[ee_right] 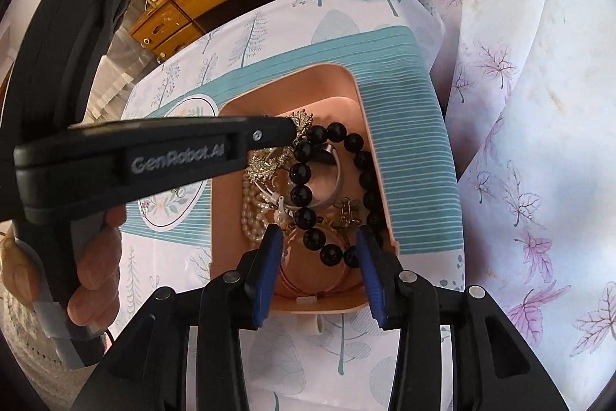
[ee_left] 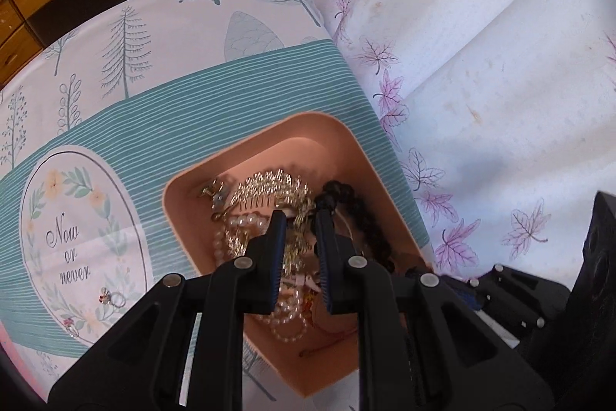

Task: Organize jewelry
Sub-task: 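Carry the hair comb and gold clip into the pink tray and open both tools, then withdraw both tools from the tray toward the rings on the plate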

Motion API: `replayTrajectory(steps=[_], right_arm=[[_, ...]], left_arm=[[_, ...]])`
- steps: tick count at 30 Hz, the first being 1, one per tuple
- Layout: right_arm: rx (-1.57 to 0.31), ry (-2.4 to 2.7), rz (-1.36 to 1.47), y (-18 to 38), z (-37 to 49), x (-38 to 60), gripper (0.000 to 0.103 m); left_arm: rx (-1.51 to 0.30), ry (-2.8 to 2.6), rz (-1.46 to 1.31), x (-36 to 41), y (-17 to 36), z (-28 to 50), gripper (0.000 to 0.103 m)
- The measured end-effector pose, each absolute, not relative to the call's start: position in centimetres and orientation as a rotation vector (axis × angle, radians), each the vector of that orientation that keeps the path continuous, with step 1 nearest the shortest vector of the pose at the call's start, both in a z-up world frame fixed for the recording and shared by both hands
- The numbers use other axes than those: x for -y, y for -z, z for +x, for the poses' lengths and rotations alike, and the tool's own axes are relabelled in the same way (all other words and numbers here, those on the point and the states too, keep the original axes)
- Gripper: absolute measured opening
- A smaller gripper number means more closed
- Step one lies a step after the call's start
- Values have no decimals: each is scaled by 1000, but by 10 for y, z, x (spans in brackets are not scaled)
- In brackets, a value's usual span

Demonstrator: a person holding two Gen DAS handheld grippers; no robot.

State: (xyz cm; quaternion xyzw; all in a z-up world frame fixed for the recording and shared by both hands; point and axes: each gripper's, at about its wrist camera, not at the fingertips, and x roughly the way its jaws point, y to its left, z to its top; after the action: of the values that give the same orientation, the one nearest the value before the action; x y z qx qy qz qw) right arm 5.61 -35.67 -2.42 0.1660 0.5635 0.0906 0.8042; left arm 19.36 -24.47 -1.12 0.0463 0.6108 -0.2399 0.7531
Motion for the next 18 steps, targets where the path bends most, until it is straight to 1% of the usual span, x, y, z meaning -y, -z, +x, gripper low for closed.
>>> replayTrajectory(steps=[5, 8, 10, 13, 14, 15, 18], right_arm=[[-1204, -189, 342, 17, 52, 351, 40], [-1205, -187, 330, 13, 48, 344, 40], [-1206, -186, 315, 11, 46, 339, 40], [-1205, -186, 301, 9, 43, 331, 40], [-1202, -186, 294, 7, 41, 328, 40], [-1200, -186, 287, 5, 40, 326, 40], [-1194, -193, 269, -2, 38, 316, 40]], left_arm=[[-1307, 535, 131, 233, -3, 176, 13], [-1298, 535, 136, 224, -11, 167, 16], [-1291, 531, 138, 216, -17, 161, 19], [-1274, 524, 145, 199, -29, 151, 32], [-1271, 524, 144, 194, -33, 148, 39], [-1268, 522, 144, 189, -36, 146, 43], [-1251, 510, 149, 169, -48, 139, 45]])
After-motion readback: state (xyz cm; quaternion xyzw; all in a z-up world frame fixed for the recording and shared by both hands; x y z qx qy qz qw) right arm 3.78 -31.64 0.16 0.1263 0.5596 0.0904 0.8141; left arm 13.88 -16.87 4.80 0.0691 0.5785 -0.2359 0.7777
